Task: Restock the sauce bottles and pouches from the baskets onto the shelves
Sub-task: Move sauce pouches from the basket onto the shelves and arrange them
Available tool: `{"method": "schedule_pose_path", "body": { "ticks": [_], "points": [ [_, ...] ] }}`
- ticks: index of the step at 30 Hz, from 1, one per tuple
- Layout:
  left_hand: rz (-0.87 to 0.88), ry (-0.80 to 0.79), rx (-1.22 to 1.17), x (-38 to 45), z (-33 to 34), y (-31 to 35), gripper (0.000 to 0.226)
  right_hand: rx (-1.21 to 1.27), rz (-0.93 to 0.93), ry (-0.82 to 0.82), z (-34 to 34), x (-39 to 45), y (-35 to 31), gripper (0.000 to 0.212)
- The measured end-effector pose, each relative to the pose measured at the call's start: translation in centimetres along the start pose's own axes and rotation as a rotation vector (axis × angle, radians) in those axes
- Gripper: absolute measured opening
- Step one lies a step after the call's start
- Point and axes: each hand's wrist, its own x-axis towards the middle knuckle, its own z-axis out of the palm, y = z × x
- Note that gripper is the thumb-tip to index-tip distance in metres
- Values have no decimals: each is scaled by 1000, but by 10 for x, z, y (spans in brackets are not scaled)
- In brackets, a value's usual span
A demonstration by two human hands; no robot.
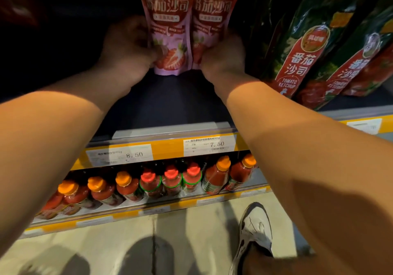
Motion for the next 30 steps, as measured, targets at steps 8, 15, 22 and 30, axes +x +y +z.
{"method": "schedule_pose_path", "body": {
  "ticks": [8,15,22,30],
  "points": [
    [10,2,-8,11,8,5,40,240,76,45,4,14,6,38],
    [6,46,42,21,23,3,44,159,58,42,9,23,12,35],
    [17,51,62,25,26,1,47,104,27,57,5,20,13,40],
    [53,13,173,12,15,24,64,97,-18,117,-5,-10,7,56]
  ]
}}
